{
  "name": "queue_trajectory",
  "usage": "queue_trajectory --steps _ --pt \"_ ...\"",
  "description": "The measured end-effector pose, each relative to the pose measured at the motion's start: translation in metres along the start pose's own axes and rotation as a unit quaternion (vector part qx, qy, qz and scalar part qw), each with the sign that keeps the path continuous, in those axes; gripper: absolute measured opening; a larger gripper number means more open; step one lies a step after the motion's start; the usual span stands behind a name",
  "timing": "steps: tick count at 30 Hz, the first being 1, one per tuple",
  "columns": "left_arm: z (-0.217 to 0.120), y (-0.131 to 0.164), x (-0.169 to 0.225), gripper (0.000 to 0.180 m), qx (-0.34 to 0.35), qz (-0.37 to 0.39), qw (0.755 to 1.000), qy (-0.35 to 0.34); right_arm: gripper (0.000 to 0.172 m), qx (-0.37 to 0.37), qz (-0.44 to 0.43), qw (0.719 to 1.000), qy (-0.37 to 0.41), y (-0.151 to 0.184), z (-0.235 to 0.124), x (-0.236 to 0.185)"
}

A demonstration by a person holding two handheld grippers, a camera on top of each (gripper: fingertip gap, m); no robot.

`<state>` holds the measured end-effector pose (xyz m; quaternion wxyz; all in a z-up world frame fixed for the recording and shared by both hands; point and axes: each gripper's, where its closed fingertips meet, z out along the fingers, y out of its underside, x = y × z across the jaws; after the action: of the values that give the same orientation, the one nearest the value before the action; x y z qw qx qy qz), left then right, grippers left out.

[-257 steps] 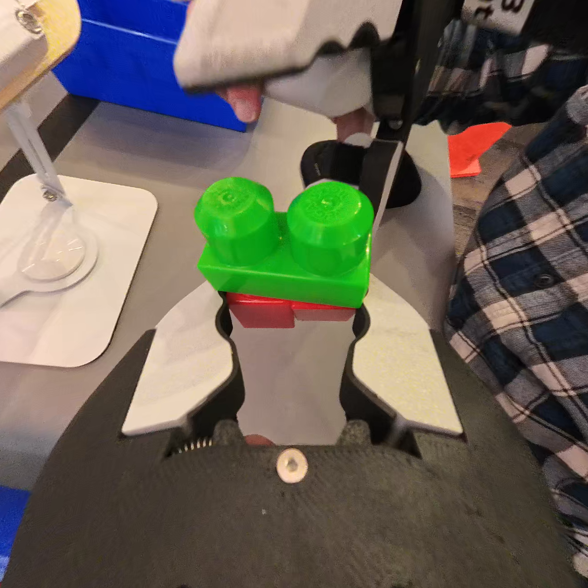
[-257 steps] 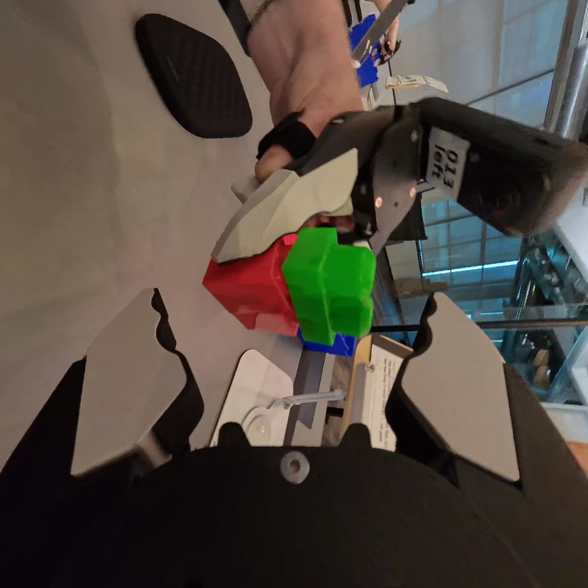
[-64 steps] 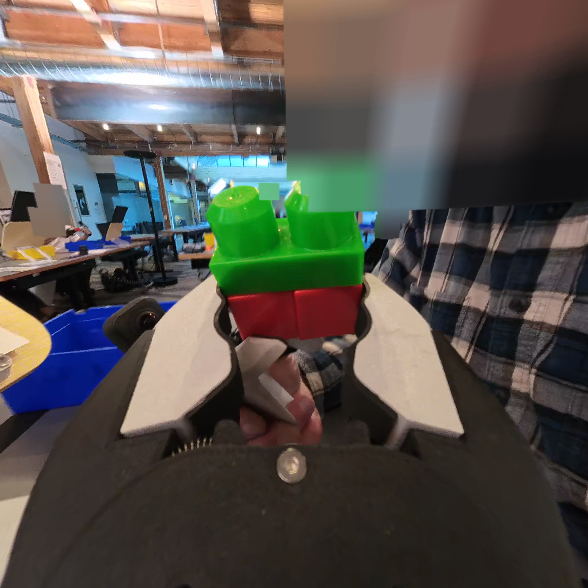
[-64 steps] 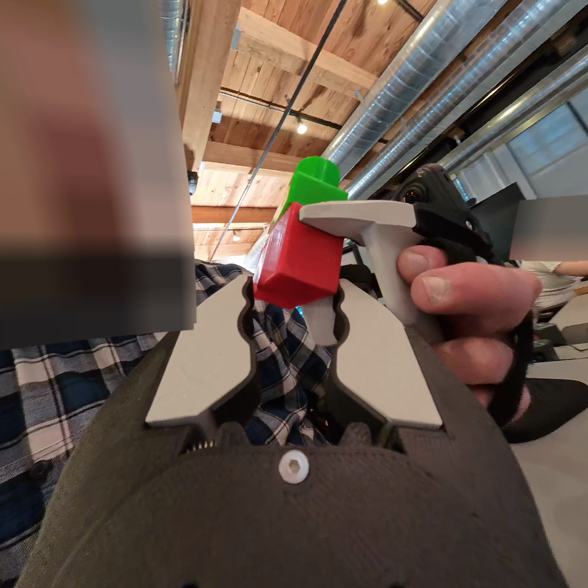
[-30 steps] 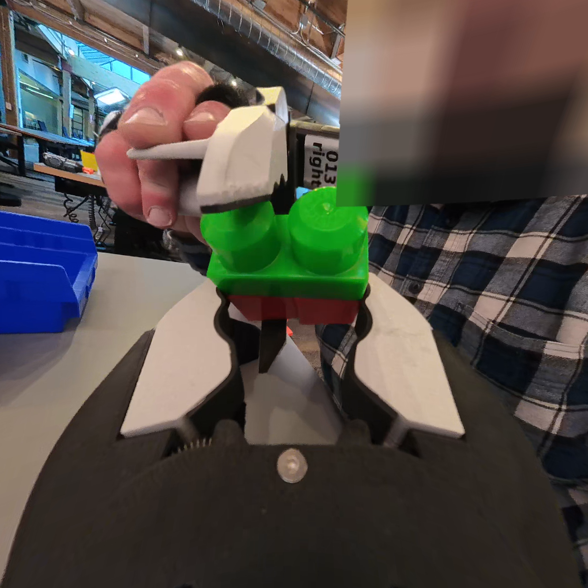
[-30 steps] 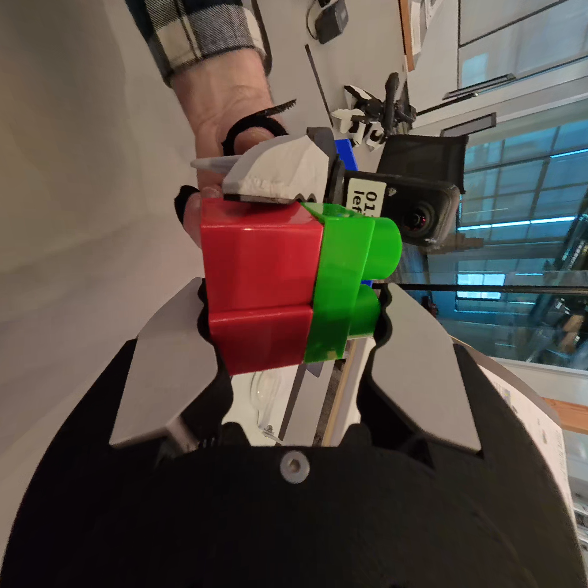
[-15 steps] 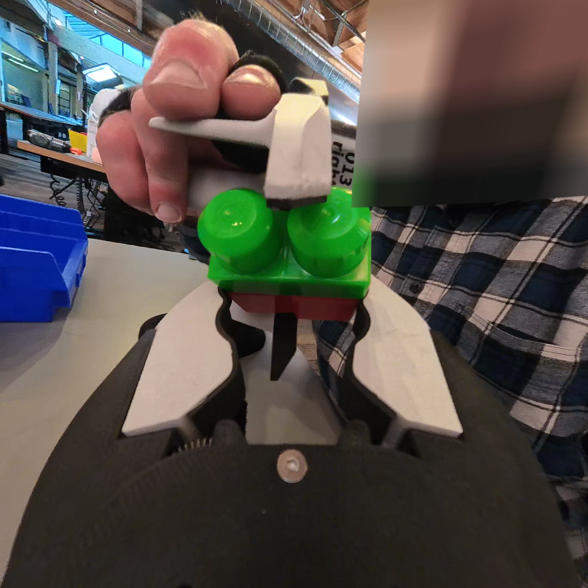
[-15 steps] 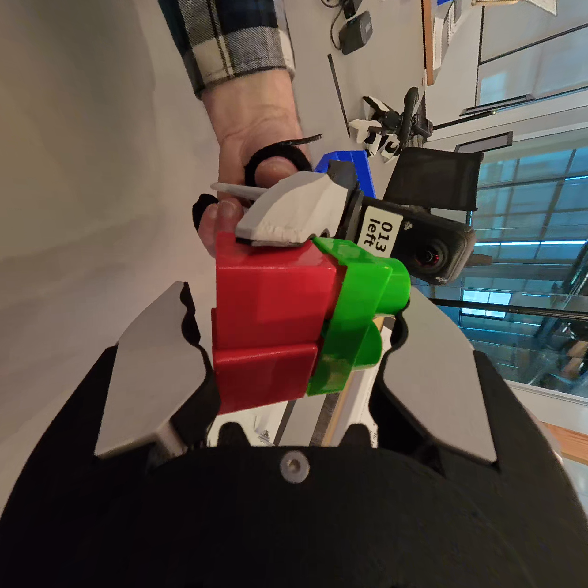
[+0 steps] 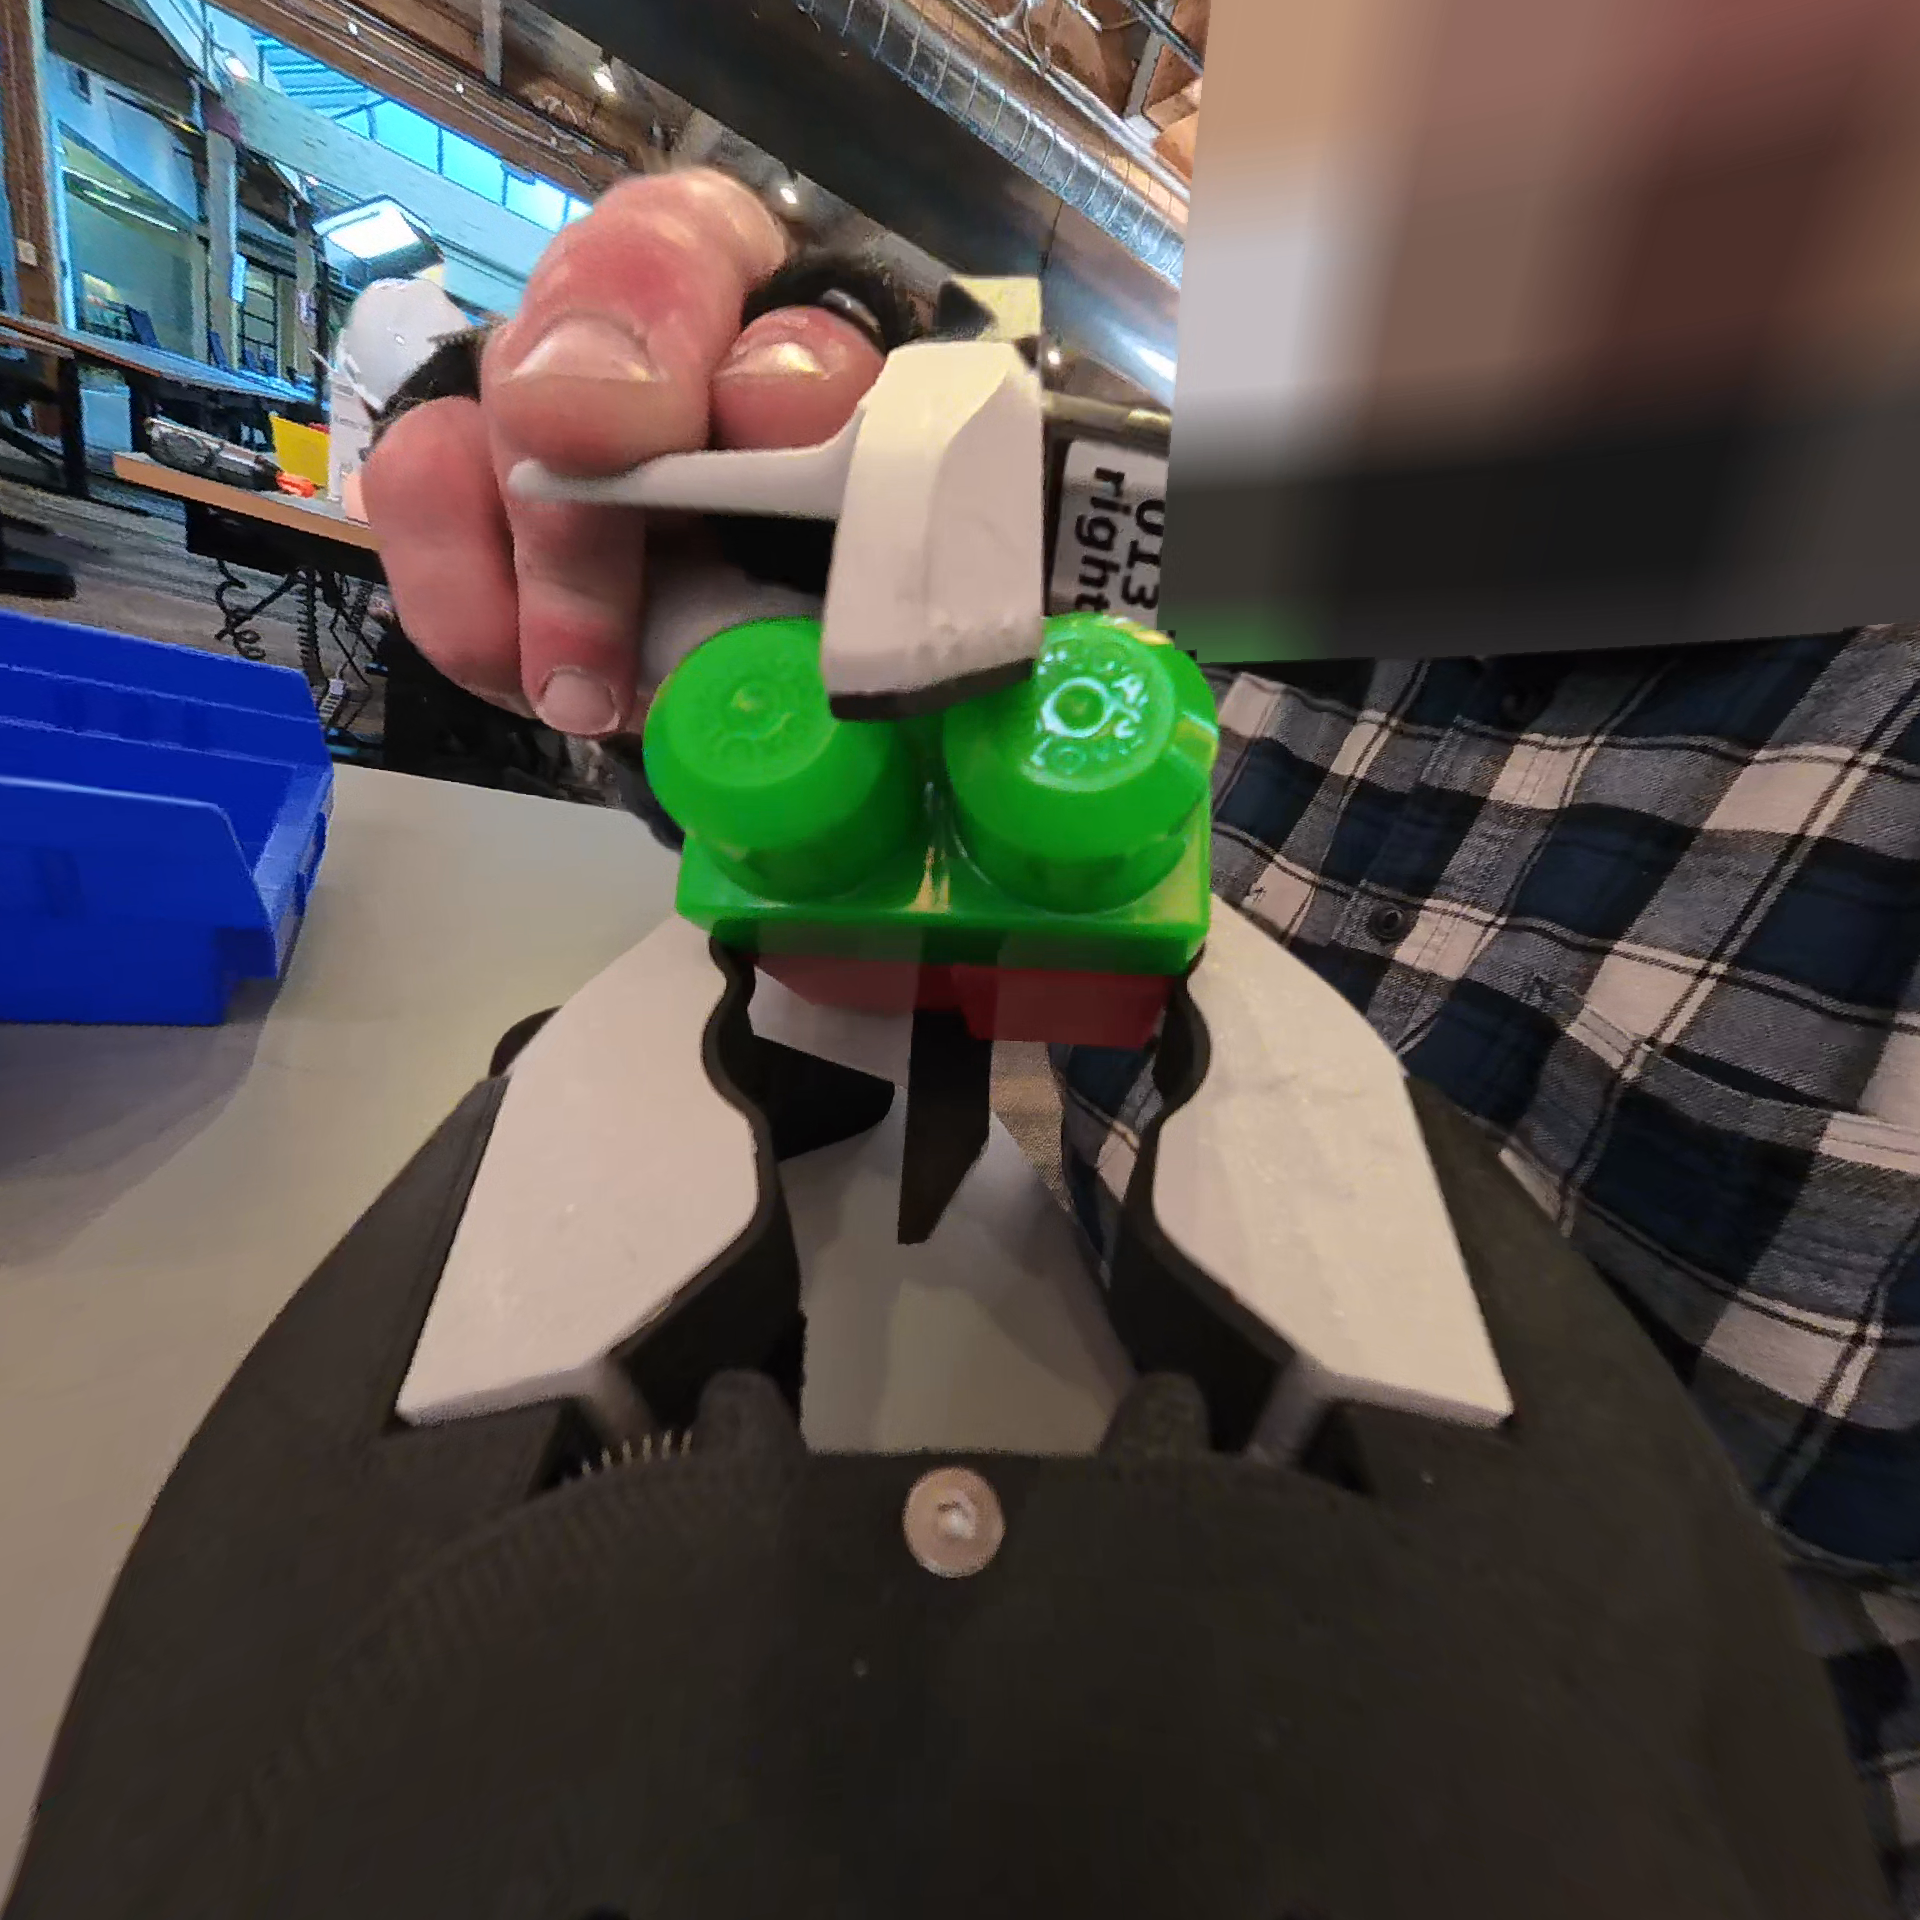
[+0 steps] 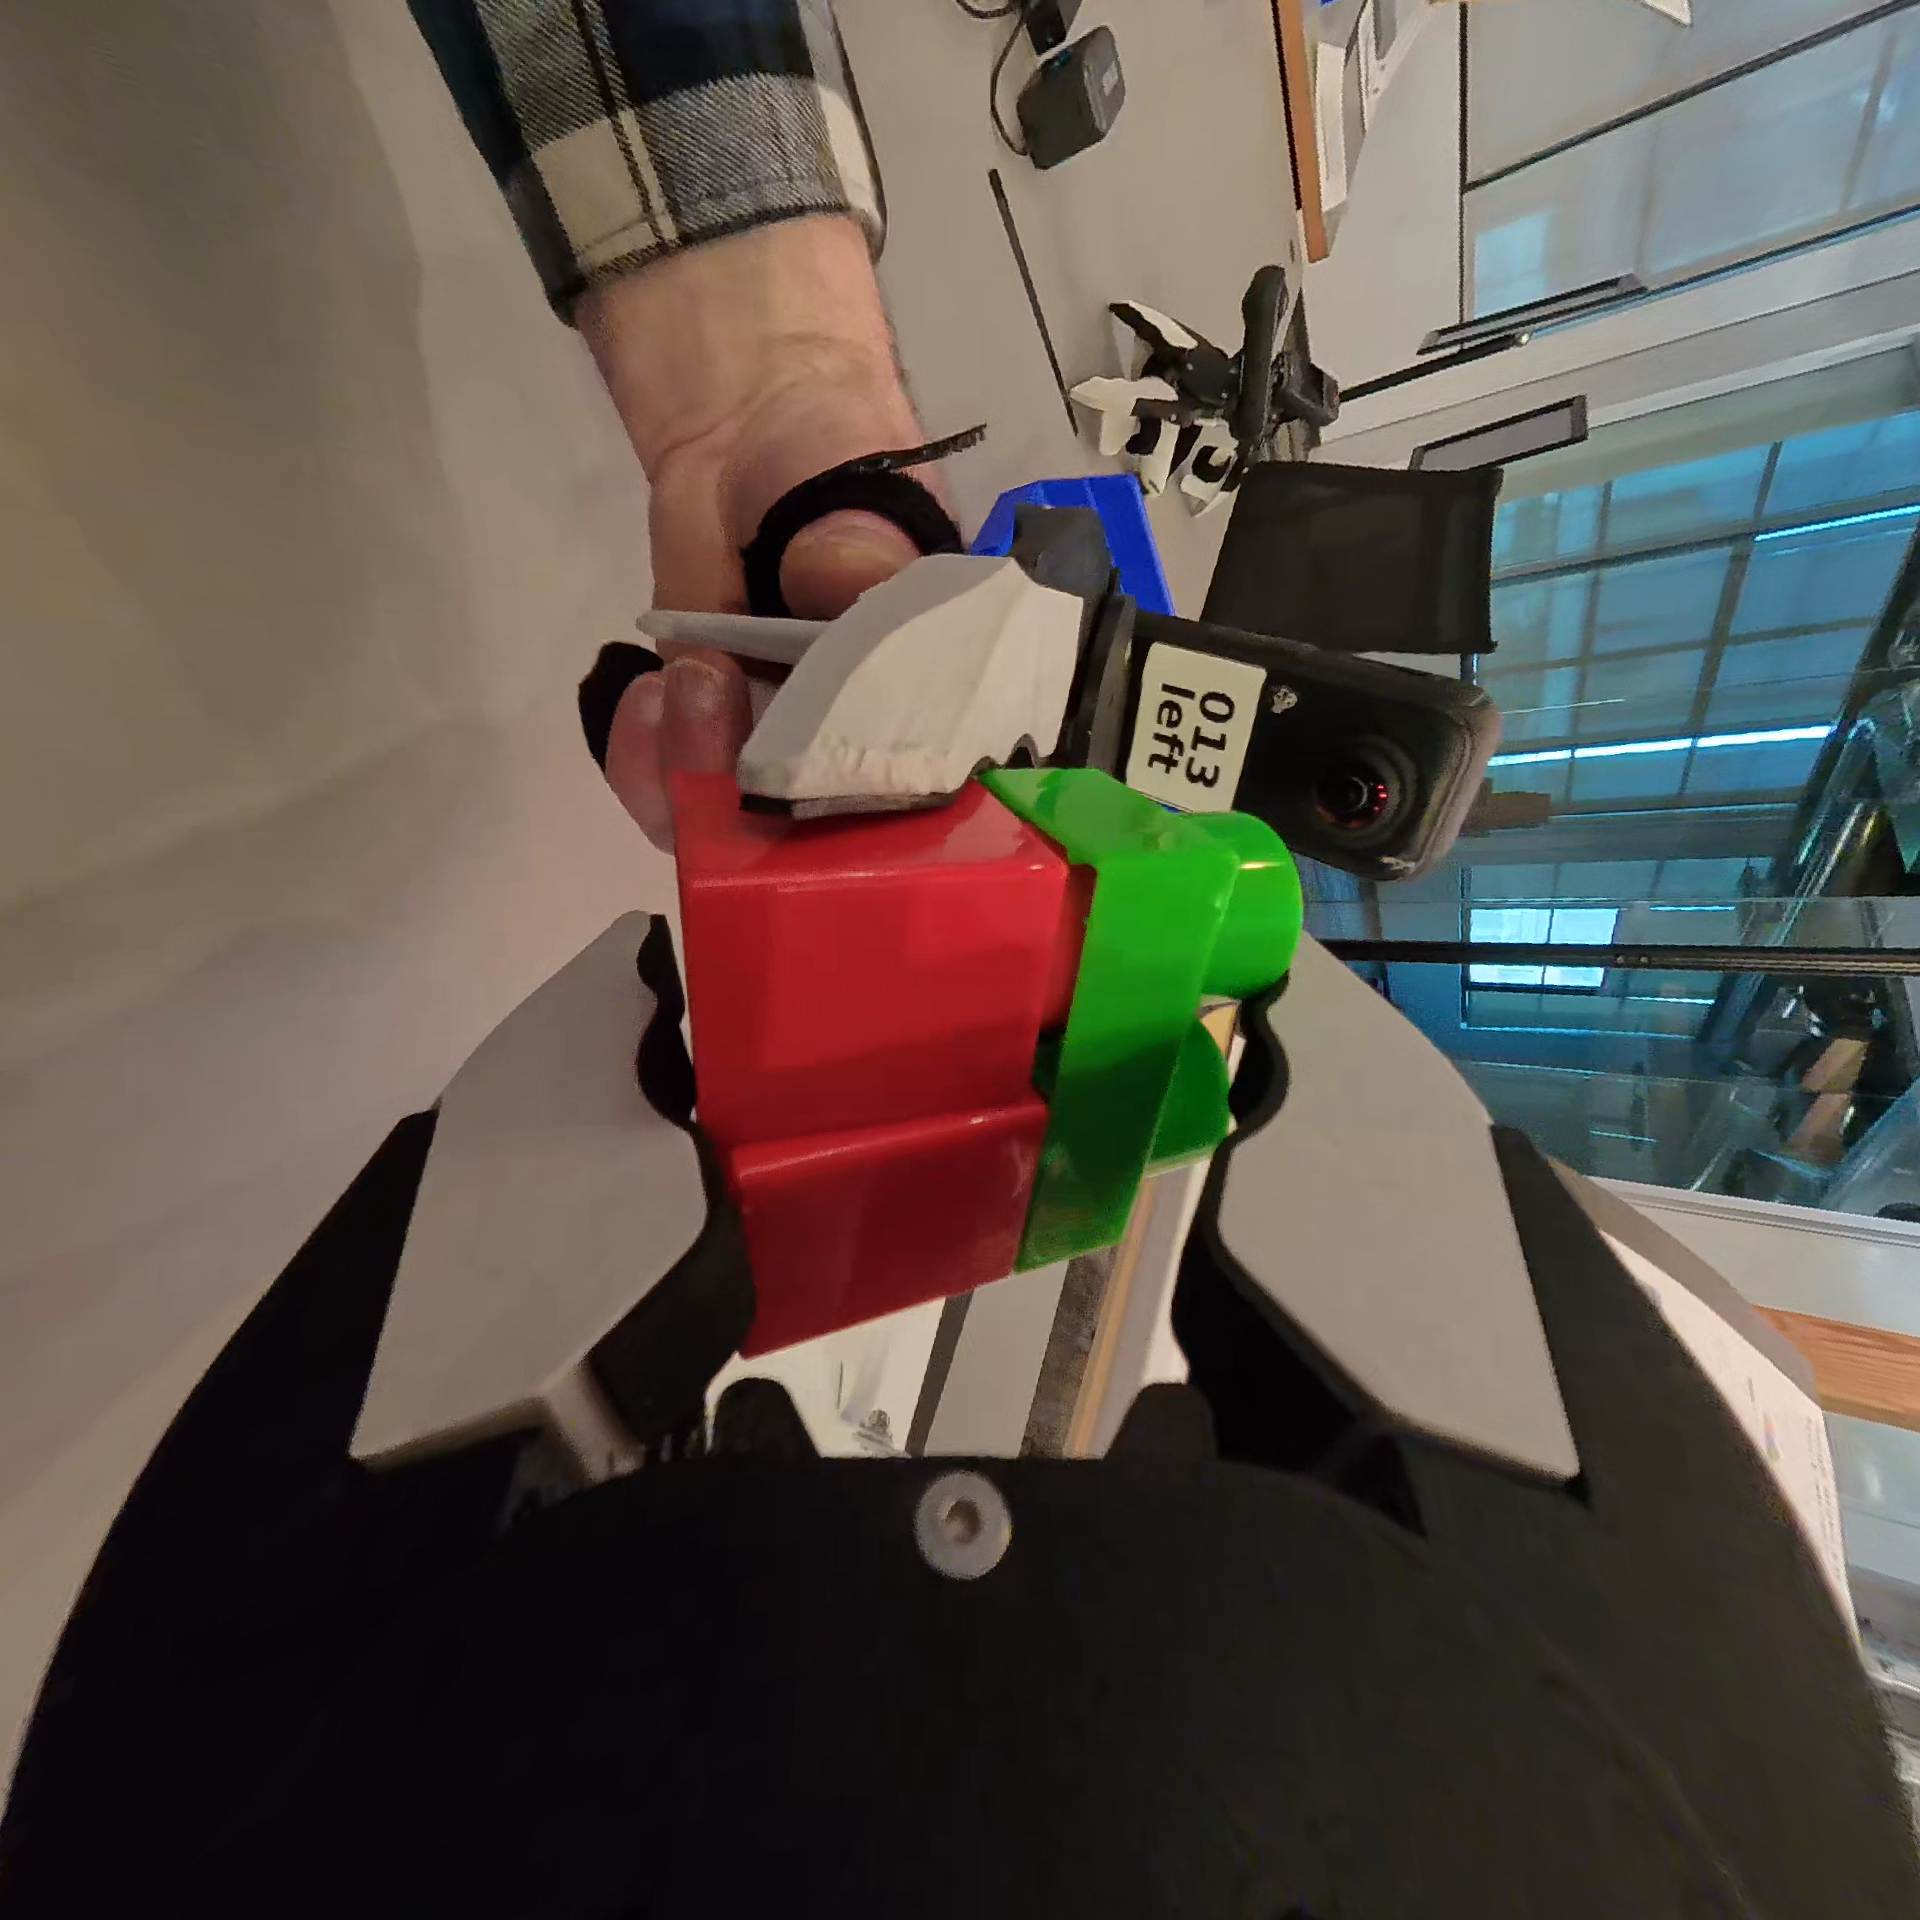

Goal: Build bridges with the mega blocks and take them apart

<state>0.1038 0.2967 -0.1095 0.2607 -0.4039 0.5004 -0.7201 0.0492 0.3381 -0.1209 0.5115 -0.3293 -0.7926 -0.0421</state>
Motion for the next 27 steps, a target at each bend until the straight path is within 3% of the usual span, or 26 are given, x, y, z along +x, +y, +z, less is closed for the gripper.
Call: queue_trajectory --steps 6,13,20,24,25,27 --pt "0.002 0.003 -0.003 0.074 -0.014 -0.005 1.000 -0.002 0.129 0.012 -0.014 0.999 -0.032 -0.009 -0.003 -0.004" --pt "0.002 0.005 -0.007 0.074 -0.046 0.003 0.999 -0.015 0.109 0.001 -0.019 0.998 -0.065 -0.011 -0.003 -0.006" --pt "0.001 0.010 -0.007 0.074 -0.065 0.006 0.998 -0.018 0.105 0.002 -0.020 0.998 -0.067 -0.011 -0.002 -0.009" --pt "-0.002 0.007 -0.007 0.074 -0.043 0.002 0.999 -0.015 0.105 0.016 -0.002 0.998 -0.057 -0.012 0.000 -0.005" --pt "-0.003 0.006 -0.007 0.074 -0.041 0.008 0.999 -0.016 0.120 0.016 -0.002 0.999 -0.043 -0.011 0.000 -0.002" --pt "-0.004 0.006 -0.006 0.074 -0.041 0.009 0.999 -0.015 0.120 0.000 0.006 0.999 -0.045 -0.002 -0.002 -0.001"
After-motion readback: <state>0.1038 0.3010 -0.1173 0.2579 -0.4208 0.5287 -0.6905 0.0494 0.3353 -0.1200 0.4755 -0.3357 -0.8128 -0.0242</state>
